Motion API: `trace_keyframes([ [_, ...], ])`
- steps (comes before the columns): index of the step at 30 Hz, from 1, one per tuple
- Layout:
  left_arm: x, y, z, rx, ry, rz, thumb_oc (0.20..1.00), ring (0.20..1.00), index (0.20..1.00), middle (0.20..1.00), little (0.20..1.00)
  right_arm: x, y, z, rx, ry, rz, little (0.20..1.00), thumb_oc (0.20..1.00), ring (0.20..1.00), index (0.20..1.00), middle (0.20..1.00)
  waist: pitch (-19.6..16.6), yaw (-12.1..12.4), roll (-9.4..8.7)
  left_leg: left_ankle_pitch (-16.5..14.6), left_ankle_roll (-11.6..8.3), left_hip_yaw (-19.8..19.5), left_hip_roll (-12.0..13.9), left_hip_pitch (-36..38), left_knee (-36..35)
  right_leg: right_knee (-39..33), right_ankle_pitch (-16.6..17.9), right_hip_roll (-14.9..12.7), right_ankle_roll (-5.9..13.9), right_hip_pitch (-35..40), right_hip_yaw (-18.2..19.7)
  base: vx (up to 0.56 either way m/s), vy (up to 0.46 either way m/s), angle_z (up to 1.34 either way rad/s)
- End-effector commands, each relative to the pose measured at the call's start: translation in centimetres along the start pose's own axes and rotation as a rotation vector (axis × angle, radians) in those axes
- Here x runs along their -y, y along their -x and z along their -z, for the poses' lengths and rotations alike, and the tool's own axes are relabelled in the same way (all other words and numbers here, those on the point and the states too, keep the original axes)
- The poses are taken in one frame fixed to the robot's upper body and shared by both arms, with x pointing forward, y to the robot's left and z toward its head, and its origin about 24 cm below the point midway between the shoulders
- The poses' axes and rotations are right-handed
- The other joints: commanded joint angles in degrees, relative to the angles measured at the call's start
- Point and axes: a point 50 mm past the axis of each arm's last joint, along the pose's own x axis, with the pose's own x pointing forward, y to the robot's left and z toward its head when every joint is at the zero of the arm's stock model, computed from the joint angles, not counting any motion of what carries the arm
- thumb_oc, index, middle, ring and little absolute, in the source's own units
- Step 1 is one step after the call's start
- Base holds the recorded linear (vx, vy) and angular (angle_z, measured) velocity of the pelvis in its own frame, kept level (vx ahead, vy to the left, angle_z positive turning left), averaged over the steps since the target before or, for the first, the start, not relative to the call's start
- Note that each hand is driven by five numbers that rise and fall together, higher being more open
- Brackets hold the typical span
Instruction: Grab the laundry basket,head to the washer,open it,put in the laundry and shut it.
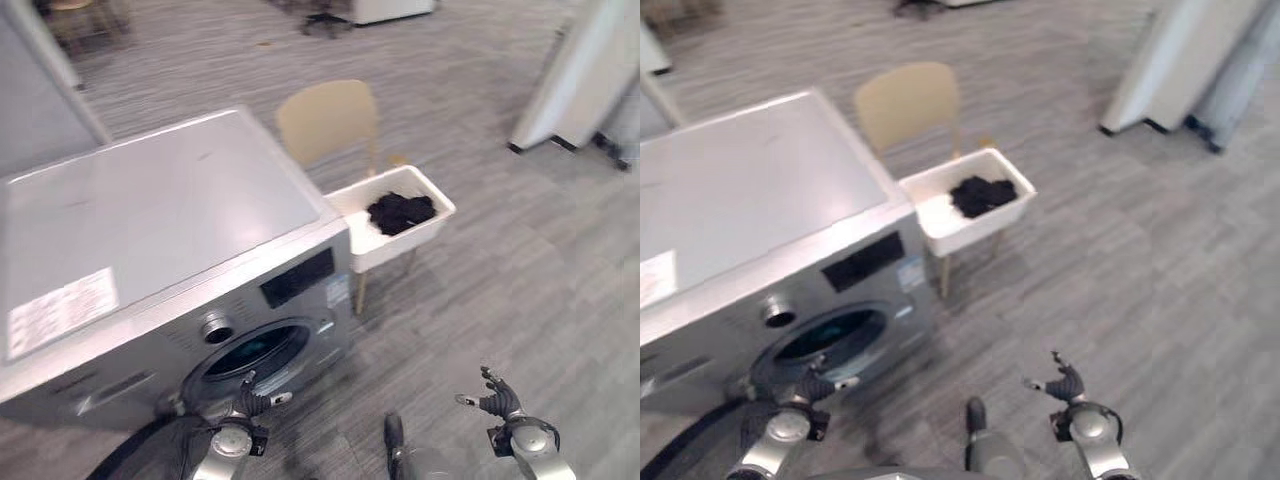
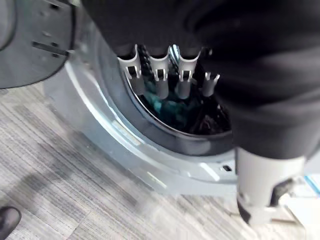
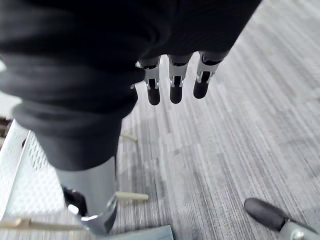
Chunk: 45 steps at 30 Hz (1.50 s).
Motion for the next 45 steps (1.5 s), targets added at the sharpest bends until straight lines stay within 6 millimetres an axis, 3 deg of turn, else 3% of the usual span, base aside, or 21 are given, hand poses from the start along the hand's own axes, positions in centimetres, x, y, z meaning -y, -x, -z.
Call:
trace_keyframes([
  [1,-1.0,-0.3,-1.6,0.075,-0.044,-0.035,1.0,1.0,1.0,1.0,1.0,2.3,-0.4,-1.8,0.091,0.058,0.069,1.0,1.0,1.0,1.0,1.0,2.8,0.6,-0.41,-5.1,0.64,-7.3,-1.2,0.2,3.5,-3.4,-1.6,-2.1,5.67,5.9,-1.9,0.08,-0.225,-2.06],
  [2,-1.0,-0.2,-1.4,0.069,-0.049,-0.032,1.0,1.0,1.0,1.0,1.0,2.3,-0.4,-1.7,0.083,0.058,0.069,1.0,1.0,1.0,1.0,1.0,2.7,0.3,-0.39,-5.6,0.67,-6.8,-1.0,0.4,4.2,-2.8,-1.9,-2.4,5.36,5.7,-1.7,0.23,-0.261,-1.52],
  [3,-0.5,-0.1,-0.3,0.026,-0.067,-0.015,1.0,1.0,1.0,1.0,1.0,2.5,-0.1,-1.3,0.074,0.079,0.064,1.0,1.0,1.0,1.0,1.0,2.5,-0.7,-0.15,-6.9,-0.42,-4.6,1.2,0.2,11.2,-4.6,-3.0,-1.6,4.8,6.9,0.0,0.35,-0.406,-1.14],
  [4,0.0,0.1,0.1,0.014,-0.049,-0.005,1.0,1.0,1.0,1.0,1.0,2.8,0.0,-1.3,0.076,0.105,0.063,1.0,1.0,1.0,1.0,1.0,2.9,-0.5,0.1,-4.6,-1.75,-4.4,4.7,-1.0,19.5,-5.7,-4.4,-0.1,3.53,8.8,0.9,0.41,-0.499,-0.52],
  [5,0.5,0.4,0.3,0.016,-0.006,0.003,1.0,1.0,1.0,1.0,1.0,3.1,-0.3,-1.5,0.079,0.12,0.068,1.0,1.0,1.0,1.0,1.0,4.2,2.1,0.73,-1.2,-3.02,-12.0,4.5,-5.1,24.8,-7.1,-5.7,2.4,2.03,11.0,2.5,0.28,-0.295,-0.88],
  [6,0.8,0.5,0.4,0.018,0.011,0.012,1.0,1.0,1.0,1.0,1.0,3.0,-0.3,-1.6,0.082,0.12,0.063,1.0,1.0,1.0,1.0,1.0,4.6,3.3,0.31,-2.8,-2.54,-16.5,2.0,-8.4,25.3,-7.8,-6.0,2.5,2.24,11.8,3.5,0.22,-0.182,-1.32],
  [9,1.1,0.7,0.9,0.001,0.011,0.022,1.0,1.0,1.0,1.0,1.0,3.0,-0.3,-1.8,0.087,0.128,0.055,1.0,1.0,1.0,1.0,1.0,5.2,4.7,-0.68,-5.1,-1.6,-18.6,1.3,-12.0,20.6,-8.4,-7.0,1.9,3.32,13.5,5.4,0.22,-0.061,-1.41],
  [14,1.2,0.7,0.7,0.006,-0.013,0.021,1.0,1.0,1.0,1.0,1.0,3.3,-0.2,-1.7,0.091,0.123,0.083,1.0,1.0,1.0,1.0,1.0,6.6,6.5,-0.71,5.2,-3.97,-21.0,0.4,-19.2,7.3,-9.8,-9.8,4.6,3.23,18.4,7.5,0.29,-0.008,-0.28],
  [18,1.1,0.6,0.6,0.009,0.01,0.007,1.0,1.0,1.0,1.0,1.0,3.5,-0.1,-1.3,0.076,0.135,0.091,1.0,1.0,1.0,1.0,1.0,6.4,7.4,-0.62,8.3,-4.1,-20.1,1.3,-22.5,0.9,-9.0,-12.5,5.5,3.53,21.7,8.6,0.36,0.084,0.08],
  [21,0.7,0.6,0.7,0.005,0.021,-0.005,1.0,1.0,1.0,1.0,1.0,3.3,-0.1,-1.1,0.069,0.147,0.077,1.0,1.0,1.0,1.0,1.0,6.0,8.1,-1.11,8.4,-3.8,-19.9,1.8,-22.2,1.3,-7.8,-14.5,5.5,3.73,23.7,9.7,0.47,0.142,-0.1],
  [22,0.6,0.7,0.9,-0.005,0.022,-0.01,1.0,1.0,1.0,1.0,1.0,2.8,0.0,-0.8,0.06,0.141,0.062,1.0,1.0,1.0,1.0,1.0,5.2,8.9,-1.32,10.7,-2.77,-19.5,2.0,-23.5,4.9,-7.0,-14.1,5.2,4.07,25.4,9.7,0.45,0.175,-0.16],
  [27,-0.3,0.6,0.6,0.005,0.009,-0.032,1.0,1.0,1.0,1.0,1.0,1.6,0.2,-0.8,0.066,0.126,0.023,1.0,1.0,1.0,1.0,1.0,3.5,9.5,-5.0,5.8,-1.0,-19.3,-1.2,-22.6,10.0,-2.4,-11.9,0.6,6.79,24.8,10.4,0.41,0.198,-0.05],
  [28,-0.7,0.7,0.5,0.017,0.006,-0.041,1.0,1.0,1.0,1.0,1.0,1.2,0.1,-1.0,0.069,0.129,0.006,1.0,1.0,1.0,1.0,1.0,3.1,10.1,-5.72,4.1,1.28,-18.9,-2.6,-21.9,10.9,2.2,-6.4,-1.3,7.85,22.8,11.0,0.33,0.223,0.18],
  [30,-0.9,0.7,0.5,0.017,0.006,-0.048,1.0,1.0,1.0,1.0,1.0,1.1,0.0,-1.2,0.074,0.133,-0.001,1.0,1.0,1.0,1.0,1.0,2.9,10.2,-5.94,2.9,2.05,-19.0,-3.3,-21.0,10.9,5.2,-4.7,-2.0,8.25,21.2,11.6,0.27,0.194,0.18],
  [31,-1.5,0.6,0.4,0.02,0.006,-0.069,1.0,1.0,1.0,1.0,1.0,0.9,-0.1,-1.5,0.089,0.145,-0.008,1.0,1.0,1.0,1.0,1.0,3.1,10.3,-5.85,0.9,3.24,-19.2,-4.3,-19.2,10.8,10.0,-1.3,-2.9,8.96,18.4,11.8,0.26,0.145,-0.11],
  [33,-1.9,0.4,0.2,0.021,0.016,-0.091,1.0,1.0,1.0,1.0,1.0,0.9,-0.3,-2.5,0.125,0.148,-0.013,1.0,1.0,1.0,1.0,1.0,4.1,9.5,-4.5,-0.2,3.84,-20.9,-4.8,-15.9,9.2,12.6,-2.4,-2.0,7.4,12.6,12.7,0.29,0.134,-0.06],
  [35,-1.8,0.3,0.1,0.021,0.024,-0.096,1.0,1.0,1.0,1.0,1.0,1.0,-0.4,-3.4,0.158,0.143,-0.011,1.0,1.0,1.0,1.0,1.0,5.3,8.3,-3.11,-0.7,3.73,-22.9,-4.7,-13.4,8.1,10.5,-5.8,-0.9,6.14,8.7,12.5,0.25,0.014,0.35],
  [38,-1.6,0.1,-0.1,0.026,0.018,-0.093,1.0,1.0,1.0,1.0,1.0,1.3,-0.5,-4.0,0.179,0.138,-0.001,1.0,1.0,1.0,1.0,1.0,6.6,6.9,-2.37,-0.9,3.4,-25.1,-5.0,-11.8,7.7,6.9,-6.4,0.5,5.76,6.3,14.0,0.19,-0.058,0.76],
  [39,-1.3,-0.1,-0.3,0.03,0.016,-0.087,1.0,1.0,1.0,1.0,1.0,1.5,-0.6,-4.4,0.192,0.133,0.011,1.0,1.0,1.0,1.0,1.0,7.7,5.8,-2.22,-1.2,2.97,-28.1,-6.2,-10.6,7.1,1.0,-5.2,2.6,6.3,4.0,18.7,0.2,-0.132,0.99],
  [41,-0.8,-0.2,-0.4,0.031,0.002,-0.073,1.0,1.0,1.0,1.0,1.0,1.8,-0.5,-4.2,0.191,0.136,0.017,1.0,1.0,1.0,1.0,1.0,7.8,5.4,-2.26,-1.4,2.52,-30.6,-7.5,-10.3,7.0,-2.7,-3.9,3.3,6.48,3.8,22.1,0.2,-0.155,1.02],
  [45,0.1,0.0,0.4,0.004,0.016,-0.046,1.0,1.0,1.0,1.0,1.0,2.2,-0.4,-3.8,0.186,0.134,0.029,1.0,1.0,1.0,1.0,1.0,7.4,5.2,-1.71,-2.2,0.44,-33.0,-7.9,-11.1,9.9,-5.4,-3.2,2.6,5.3,6.7,19.3,0.11,-0.177,1.76],
])
